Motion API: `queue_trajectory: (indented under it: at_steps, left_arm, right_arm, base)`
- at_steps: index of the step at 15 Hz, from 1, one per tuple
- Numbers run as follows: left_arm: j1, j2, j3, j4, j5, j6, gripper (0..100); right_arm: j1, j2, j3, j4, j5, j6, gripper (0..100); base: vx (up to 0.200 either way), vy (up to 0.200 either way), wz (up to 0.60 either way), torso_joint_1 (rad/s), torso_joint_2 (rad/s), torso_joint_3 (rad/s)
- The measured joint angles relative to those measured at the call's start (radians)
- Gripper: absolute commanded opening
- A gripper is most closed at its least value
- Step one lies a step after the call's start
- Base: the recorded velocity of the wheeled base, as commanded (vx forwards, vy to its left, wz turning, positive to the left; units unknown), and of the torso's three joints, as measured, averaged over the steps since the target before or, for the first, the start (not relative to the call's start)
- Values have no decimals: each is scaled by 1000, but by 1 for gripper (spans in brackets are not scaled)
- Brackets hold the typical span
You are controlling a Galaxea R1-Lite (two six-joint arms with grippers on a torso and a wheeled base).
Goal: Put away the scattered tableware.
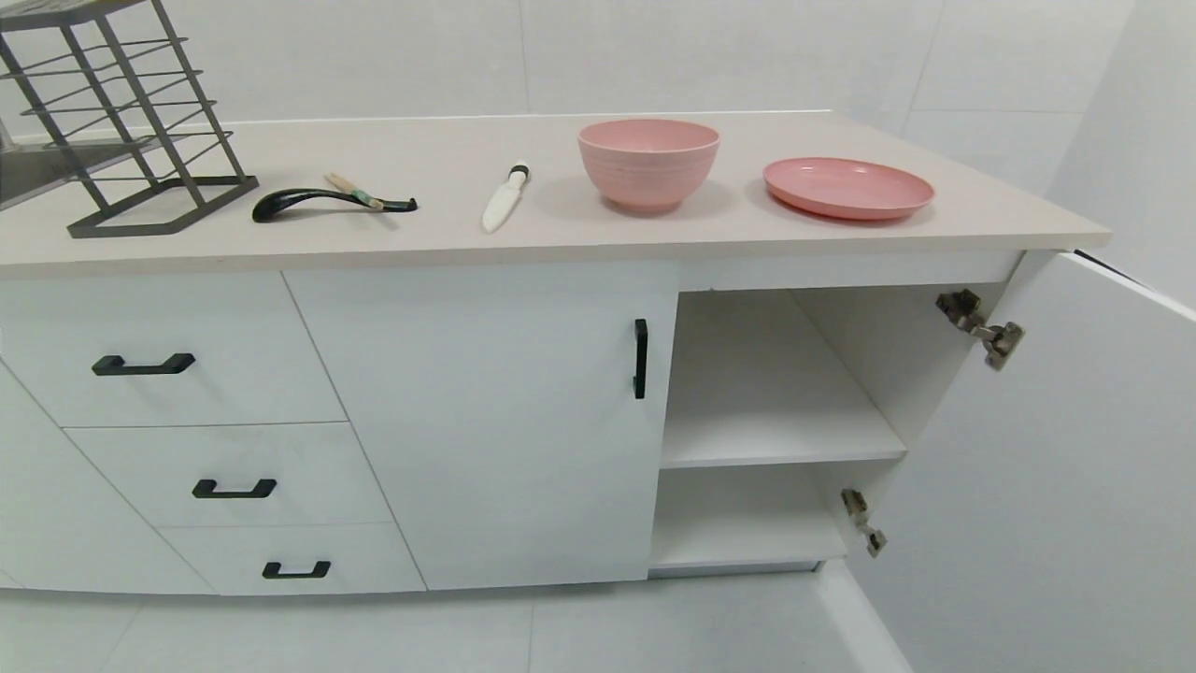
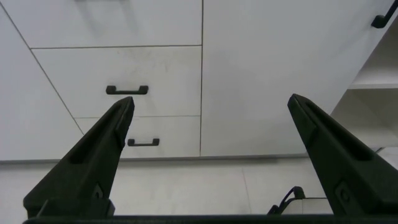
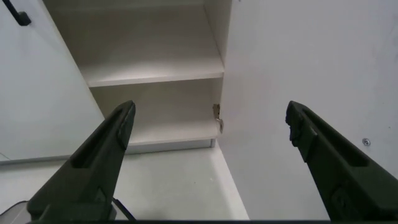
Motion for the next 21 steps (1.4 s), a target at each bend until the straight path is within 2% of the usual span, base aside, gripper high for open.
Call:
queue_trajectory:
  at_steps: [2, 8, 10, 17, 21]
  left_arm:
    - [0, 0, 0, 0, 1, 0, 100]
    - [0, 0, 0, 0, 1, 0, 100]
    - [0, 0, 0, 0, 1, 0, 100]
    - [0, 0, 0, 0, 1, 0, 100]
    - [0, 1, 0, 0, 1, 0, 100]
  right_arm:
    - [1, 0, 0, 0, 0, 0, 100]
    - [1, 0, 1, -1, 0, -1, 100]
    - [0, 0, 1, 0, 0, 0, 100]
    - [0, 1, 1, -1, 0, 1, 100]
    - [1, 1, 1, -2, 0, 1, 100]
  base:
    - [0, 0, -600, -5, 2, 2]
    - [0, 0, 0, 0, 0, 0]
    - [0, 0, 0, 166, -66, -63]
    - [0, 0, 0, 242, -491, -207]
    - [0, 0, 0, 107, -409, -182]
